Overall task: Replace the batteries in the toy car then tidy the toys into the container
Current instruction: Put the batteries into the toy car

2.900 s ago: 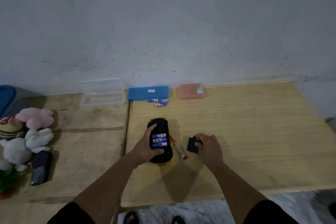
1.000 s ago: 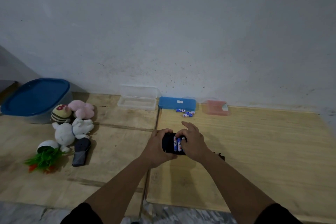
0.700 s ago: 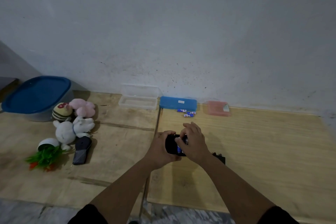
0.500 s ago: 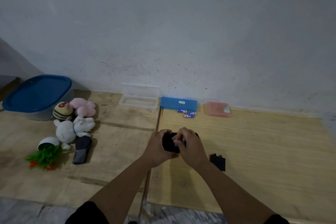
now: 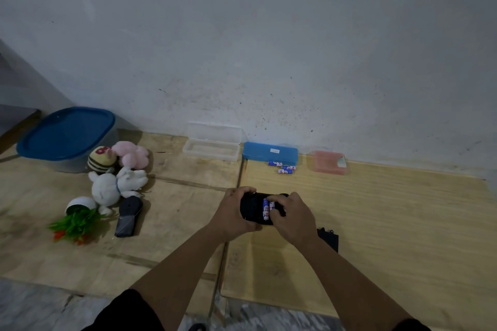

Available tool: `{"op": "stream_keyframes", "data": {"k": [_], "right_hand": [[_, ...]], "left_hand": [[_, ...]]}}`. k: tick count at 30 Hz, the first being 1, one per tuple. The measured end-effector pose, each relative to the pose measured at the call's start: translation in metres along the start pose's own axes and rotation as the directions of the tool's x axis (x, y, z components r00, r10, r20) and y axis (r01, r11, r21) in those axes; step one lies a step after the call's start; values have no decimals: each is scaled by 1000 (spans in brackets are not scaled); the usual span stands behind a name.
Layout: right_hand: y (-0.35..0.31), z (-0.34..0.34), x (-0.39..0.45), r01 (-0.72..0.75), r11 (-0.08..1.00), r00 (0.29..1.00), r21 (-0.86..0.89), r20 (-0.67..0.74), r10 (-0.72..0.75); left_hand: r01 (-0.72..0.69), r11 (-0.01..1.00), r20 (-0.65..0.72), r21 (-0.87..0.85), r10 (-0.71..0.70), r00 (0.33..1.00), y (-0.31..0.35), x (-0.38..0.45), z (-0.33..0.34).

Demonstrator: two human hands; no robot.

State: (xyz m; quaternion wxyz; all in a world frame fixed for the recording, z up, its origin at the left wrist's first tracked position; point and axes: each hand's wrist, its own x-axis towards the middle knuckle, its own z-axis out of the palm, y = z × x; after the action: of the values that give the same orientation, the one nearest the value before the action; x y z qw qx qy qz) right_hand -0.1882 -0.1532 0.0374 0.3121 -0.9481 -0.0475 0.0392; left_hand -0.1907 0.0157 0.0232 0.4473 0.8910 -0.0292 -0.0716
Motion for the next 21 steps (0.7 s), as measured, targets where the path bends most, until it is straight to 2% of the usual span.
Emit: {"op": "stream_keyframes", "data": {"k": [8, 14, 17, 21], "right_hand": [[-4, -10, 3, 6, 1000, 997, 15, 76, -7], [-3, -8, 10, -49, 998, 989, 41, 139, 43], [-2, -7, 8, -39, 999, 990, 0, 133, 39], [0, -1, 1, 9, 995, 998, 96, 68, -15]], "left_hand": [[-26, 1000, -14, -6, 26, 1000, 2, -4, 3], [-14, 1000, -8, -4, 14, 1000, 5, -6, 11], [-16, 1000, 18, 15, 16, 1000, 7, -6, 17], [-1, 1000, 3, 16, 1, 1000, 3, -5, 19]]}}
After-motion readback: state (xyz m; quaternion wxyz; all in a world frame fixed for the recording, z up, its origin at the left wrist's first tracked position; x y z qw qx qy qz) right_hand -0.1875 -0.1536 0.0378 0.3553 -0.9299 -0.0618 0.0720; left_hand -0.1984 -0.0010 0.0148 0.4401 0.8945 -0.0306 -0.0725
